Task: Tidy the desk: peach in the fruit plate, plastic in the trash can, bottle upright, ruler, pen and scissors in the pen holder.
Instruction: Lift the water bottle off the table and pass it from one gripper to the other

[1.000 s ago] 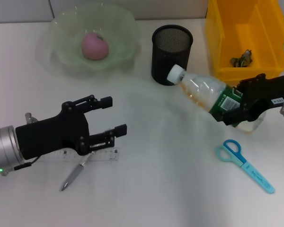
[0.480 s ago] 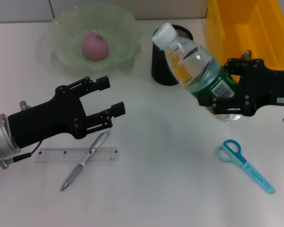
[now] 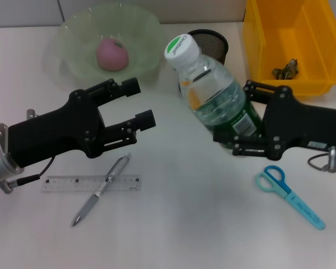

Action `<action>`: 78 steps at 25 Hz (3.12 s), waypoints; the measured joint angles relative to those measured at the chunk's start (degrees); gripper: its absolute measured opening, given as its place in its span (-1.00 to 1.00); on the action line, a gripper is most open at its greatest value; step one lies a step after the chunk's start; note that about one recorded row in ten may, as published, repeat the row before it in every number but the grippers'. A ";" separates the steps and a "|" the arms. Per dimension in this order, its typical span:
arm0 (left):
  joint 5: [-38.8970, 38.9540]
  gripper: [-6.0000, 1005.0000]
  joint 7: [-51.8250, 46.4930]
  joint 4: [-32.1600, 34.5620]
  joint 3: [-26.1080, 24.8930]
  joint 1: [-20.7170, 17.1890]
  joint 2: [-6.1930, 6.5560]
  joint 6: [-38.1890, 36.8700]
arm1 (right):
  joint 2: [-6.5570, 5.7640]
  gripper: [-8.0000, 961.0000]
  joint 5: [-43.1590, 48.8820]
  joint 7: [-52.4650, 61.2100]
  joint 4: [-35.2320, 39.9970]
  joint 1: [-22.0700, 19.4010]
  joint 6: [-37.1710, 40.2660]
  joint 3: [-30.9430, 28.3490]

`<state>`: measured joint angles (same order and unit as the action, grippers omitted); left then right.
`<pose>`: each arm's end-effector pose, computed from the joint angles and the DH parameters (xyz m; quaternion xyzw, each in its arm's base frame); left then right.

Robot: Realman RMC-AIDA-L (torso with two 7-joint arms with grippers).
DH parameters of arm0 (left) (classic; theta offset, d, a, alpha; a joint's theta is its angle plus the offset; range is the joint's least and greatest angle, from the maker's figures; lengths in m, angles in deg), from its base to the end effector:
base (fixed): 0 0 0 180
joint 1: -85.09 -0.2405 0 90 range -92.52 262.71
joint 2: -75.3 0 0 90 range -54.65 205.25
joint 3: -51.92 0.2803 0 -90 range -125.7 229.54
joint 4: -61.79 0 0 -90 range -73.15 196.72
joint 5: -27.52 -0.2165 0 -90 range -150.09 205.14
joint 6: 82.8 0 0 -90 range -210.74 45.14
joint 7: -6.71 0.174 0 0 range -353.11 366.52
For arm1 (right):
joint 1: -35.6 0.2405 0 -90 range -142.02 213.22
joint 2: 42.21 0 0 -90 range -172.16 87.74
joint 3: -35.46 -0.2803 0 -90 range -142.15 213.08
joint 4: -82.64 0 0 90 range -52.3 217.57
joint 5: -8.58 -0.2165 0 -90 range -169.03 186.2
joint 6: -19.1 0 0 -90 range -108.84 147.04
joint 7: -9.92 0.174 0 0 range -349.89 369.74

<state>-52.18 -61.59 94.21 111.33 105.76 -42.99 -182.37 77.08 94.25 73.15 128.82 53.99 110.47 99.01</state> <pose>-0.2432 0.2999 -0.0309 -0.8807 -0.1520 -0.4383 0.0961 0.2371 0.3134 -0.0363 -0.9291 0.0430 0.3381 0.1438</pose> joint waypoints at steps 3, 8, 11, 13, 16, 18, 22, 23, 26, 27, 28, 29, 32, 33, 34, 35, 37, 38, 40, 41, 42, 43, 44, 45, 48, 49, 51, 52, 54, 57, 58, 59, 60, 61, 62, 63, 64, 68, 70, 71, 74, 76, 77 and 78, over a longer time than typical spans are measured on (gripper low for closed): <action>1.20 0.33 -0.35 -0.26 0.00 0.21 -0.07 -1.41 | 0.09 0.59 -0.86 -4.56 -5.64 1.79 0.85 -0.12; 1.57 0.33 -1.88 -0.33 0.00 0.60 -0.12 -1.92 | 0.15 0.59 -3.76 -12.12 -14.19 4.10 3.05 -0.18; 1.63 0.32 -2.15 -0.35 0.00 0.87 -0.20 -2.22 | 0.15 0.59 -4.18 -14.33 -17.38 5.23 3.49 0.10; 1.65 0.32 -2.18 -0.37 0.01 0.96 -0.22 -2.30 | 0.15 0.59 -4.20 -14.64 -18.84 5.86 3.44 0.33; 1.67 0.32 -2.24 -0.43 0.37 1.27 -0.27 -3.12 | 0.18 0.59 -4.22 -16.28 -21.31 6.97 3.44 0.42; 1.67 0.32 -2.25 -0.44 0.61 1.52 -0.31 -3.83 | 0.23 0.59 -4.18 -17.26 -22.78 7.66 3.37 0.44; 1.67 0.31 -2.27 -0.91 0.62 1.88 -0.38 -4.53 | 0.28 0.59 -4.12 -19.05 -24.83 8.66 3.36 0.44; 1.67 0.31 -2.27 -1.38 0.59 2.12 -0.38 -4.64 | 0.32 0.59 -4.14 -19.44 -25.12 8.78 3.39 0.46; 1.67 0.31 -2.28 -3.19 0.28 2.95 -0.37 -4.70 | 0.44 0.59 -4.19 -19.93 -25.68 9.21 3.36 0.80; 1.67 0.31 -2.28 -3.59 0.24 3.13 -0.35 -4.70 | 0.47 0.59 -4.19 -20.02 -26.09 9.53 3.34 0.96; 1.69 0.30 -2.28 -3.95 0.20 3.33 -0.32 -4.70 | 0.48 0.59 -4.20 -20.14 -26.71 9.90 3.34 1.11; 1.72 0.30 -2.19 -4.11 0.20 3.41 -0.32 -4.70 | 0.48 0.59 -4.20 -20.27 -27.18 10.22 3.33 1.16; 1.75 0.30 -1.82 -4.20 0.18 3.61 -0.34 -4.56 | 0.49 0.59 -4.20 -20.47 -28.11 10.96 3.23 1.19; 1.75 0.30 -1.79 -4.21 0.18 3.63 -0.34 -4.53 | 0.50 0.59 -4.19 -20.48 -28.29 11.09 3.21 1.21; 1.79 0.30 -1.77 -4.21 0.18 3.67 -0.35 -4.47 | 0.51 0.59 -4.20 -20.48 -28.45 11.21 3.18 1.24; 1.86 0.30 -1.75 -4.21 0.18 3.72 -0.36 -4.41 | 0.54 0.59 -4.23 -20.48 -28.53 11.26 3.18 1.26; 2.09 0.30 -1.70 -4.22 0.18 3.76 -0.37 -4.32 | 0.57 0.59 -4.28 -20.49 -28.81 11.37 3.18 1.25; 2.23 0.29 -1.69 -4.22 0.18 3.78 -0.39 -4.28 | 0.58 0.59 -4.29 -20.50 -29.07 11.48 3.18 1.21; 2.46 0.29 -1.67 -4.26 0.18 3.82 -0.43 -4.17 | 0.59 0.59 -4.48 -20.50 -30.36 11.97 3.18 0.94; 2.61 0.29 -1.66 -4.46 0.18 3.90 -0.44 -4.11 | 0.59 0.59 -4.90 -20.52 -31.31 12.31 3.18 0.94; 2.83 0.29 -1.61 -4.80 0.18 4.01 -0.44 -4.09 | 0.59 0.59 -5.50 -20.77 -32.32 12.58 3.18 0.96; 3.20 0.29 -1.44 -5.46 0.18 4.23 -0.45 -4.07 | 0.59 0.59 -6.08 -21.13 -33.22 12.81 3.18 1.04; 3.45 0.29 -1.23 -6.01 0.18 4.34 -0.45 -4.07 | 0.59 0.59 -6.90 -22.32 -34.33 12.95 3.25 1.09; 3.84 0.29 -0.82 -6.62 0.18 4.46 -0.45 -4.06 | 0.59 0.59 -7.75 -23.88 -35.41 13.05 3.40 1.10; 4.41 0.28 0.29 -7.69 0.18 4.71 -0.45 -4.05 | 0.59 0.59 -9.47 -27.13 -37.68 13.22 3.89 1.12; 4.44 0.28 0.42 -7.77 0.18 4.73 -0.45 -4.05 | 0.59 0.59 -9.64 -27.27 -37.95 13.28 3.98 1.14; 4.47 0.28 0.47 -7.81 0.18 4.76 -0.45 -4.05 | 0.59 0.59 -9.68 -27.31 -38.32 13.35 4.23 1.14; 4.48 0.28 0.45 -7.83 0.18 4.80 -0.45 -4.05 | 0.59 0.59 -9.71 -27.42 -38.48 13.35 4.43 1.09; 4.51 0.28 0.37 -7.86 0.18 4.87 -0.45 -4.05 | 0.59 0.59 -9.93 -27.67 -38.97 13.35 4.93 0.95; 4.83 0.27 0.15 -7.88 0.23 4.99 -0.50 -4.11 | 0.59 0.59 -10.18 -27.75 -39.83 13.45 5.23 1.16; 5.30 0.27 0.08 -7.90 0.39 5.00 -0.51 -4.11 | 0.58 0.59 -10.22 -27.76 -40.05 13.49 5.24 1.18; 5.30 0.27 0.08 -7.90 0.39 5.00 -0.51 -4.11 | 0.58 0.59 -10.24 -27.76 -40.15 13.50 5.24 1.17; 5.30 0.27 0.08 -7.90 0.39 5.00 -0.51 -4.11 | 0.58 0.59 -10.26 -27.77 -40.19 13.50 5.25 1.15; 5.30 0.27 0.08 -7.90 0.39 5.00 -0.51 -4.11 | 0.58 0.59 -10.28 -27.77 -40.25 13.51 5.25 1.13; 5.96 0.27 0.07 -8.79 0.35 5.23 -0.53 -4.25 | 0.58 0.59 -10.28 -27.78 -40.28 13.51 5.24 1.13; 5.96 0.27 0.07 -8.79 0.35 5.23 -0.53 -4.25 | 0.58 0.59 -10.28 -27.78 -40.32 13.51 5.25 1.16; 6.02 0.27 0.07 -9.19 0.29 5.50 -0.54 -4.32 | 0.58 0.59 -10.28 -27.79 -40.38 13.52 5.24 1.18; 6.06 0.26 0.09 -9.32 0.60 5.72 -0.54 -4.10 | 0.58 0.59 -10.28 -27.80 -41.27 14.01 5.24 0.83; 6.09 0.26 0.16 -9.34 0.46 5.72 -0.54 -4.12 | 0.58 0.59 -10.28 -27.81 -41.81 14.41 5.24 0.70; 6.21 0.26 0.21 -9.38 0.35 5.70 -0.54 -4.18 | 0.58 0.59 -10.28 -27.81 -42.03 14.55 5.24 0.69; 6.30 0.26 0.11 -9.58 0.50 5.70 -0.51 -4.22 | 0.58 0.59 -10.29 -27.81 -42.45 14.72 5.24 0.58; 6.30 0.25 0.11 -9.83 0.51 5.72 -0.50 -4.26 | 0.58 0.59 -10.29 -27.81 -42.51 14.81 5.24 0.55; 6.30 0.25 0.11 -9.83 0.51 5.72 -0.50 -4.26 | 0.58 0.59 -10.29 -27.81 -42.51 14.90 5.23 0.53; 6.65 0.25 0.44 -10.63 0.23 5.71 -0.53 -4.47 | 0.58 0.59 -10.29 -27.81 -42.51 14.90 5.23 0.53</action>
<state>-45.54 -61.15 83.58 111.56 111.47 -43.52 -186.84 77.67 83.96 45.34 86.30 68.88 115.71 99.54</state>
